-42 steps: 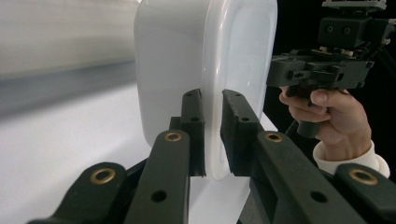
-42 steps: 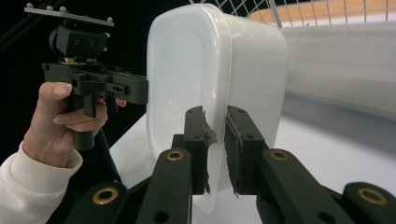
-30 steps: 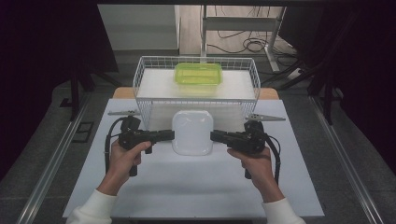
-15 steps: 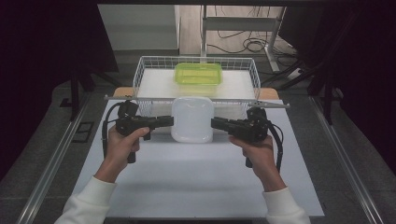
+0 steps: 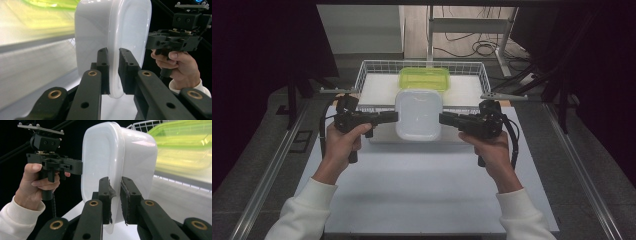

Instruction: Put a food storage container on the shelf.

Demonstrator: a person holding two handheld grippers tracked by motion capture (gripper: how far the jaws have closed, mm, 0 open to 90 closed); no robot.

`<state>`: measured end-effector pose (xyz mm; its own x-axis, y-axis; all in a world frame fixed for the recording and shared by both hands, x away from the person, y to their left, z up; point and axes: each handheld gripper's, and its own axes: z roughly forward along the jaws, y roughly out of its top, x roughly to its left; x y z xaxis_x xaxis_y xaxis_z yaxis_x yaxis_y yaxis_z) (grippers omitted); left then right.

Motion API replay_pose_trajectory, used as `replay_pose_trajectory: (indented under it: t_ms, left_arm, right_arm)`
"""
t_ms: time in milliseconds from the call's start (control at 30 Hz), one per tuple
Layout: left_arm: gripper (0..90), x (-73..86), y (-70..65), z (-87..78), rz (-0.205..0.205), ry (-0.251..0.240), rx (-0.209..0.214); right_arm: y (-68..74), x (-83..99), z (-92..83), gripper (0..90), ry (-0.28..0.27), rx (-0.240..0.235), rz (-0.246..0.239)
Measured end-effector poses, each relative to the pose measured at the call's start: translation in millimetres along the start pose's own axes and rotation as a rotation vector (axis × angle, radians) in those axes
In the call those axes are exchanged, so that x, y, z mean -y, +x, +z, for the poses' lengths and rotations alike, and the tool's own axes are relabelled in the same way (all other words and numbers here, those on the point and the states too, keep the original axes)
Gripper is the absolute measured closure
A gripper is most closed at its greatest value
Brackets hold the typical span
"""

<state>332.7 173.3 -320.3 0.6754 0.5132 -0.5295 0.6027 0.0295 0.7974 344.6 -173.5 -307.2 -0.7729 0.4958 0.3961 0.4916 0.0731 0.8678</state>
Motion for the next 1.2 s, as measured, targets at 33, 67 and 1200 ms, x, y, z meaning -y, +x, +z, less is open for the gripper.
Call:
replay_pose_trajectory:
  t_ms: [33, 67, 1200]
  left_arm:
    - [79.6, -3.1, -0.5, 0.1, 0.002, -0.001, -0.001]
    - [79.6, -6.6, -0.8, 0.3, 0.006, -0.001, -0.001]
    - [79.1, -130.4, 59.5, 40.2, -0.129, 0.041, 0.009]
  right_arm:
    - [-0.2, -2.5, -0.4, 78.6, -0.002, -0.001, -0.001]
    - [-0.6, -5.2, -0.7, 78.6, -0.005, -0.002, -0.003]
    - [-70.4, -114.6, 27.5, 78.9, -0.01, -0.009, 0.115]
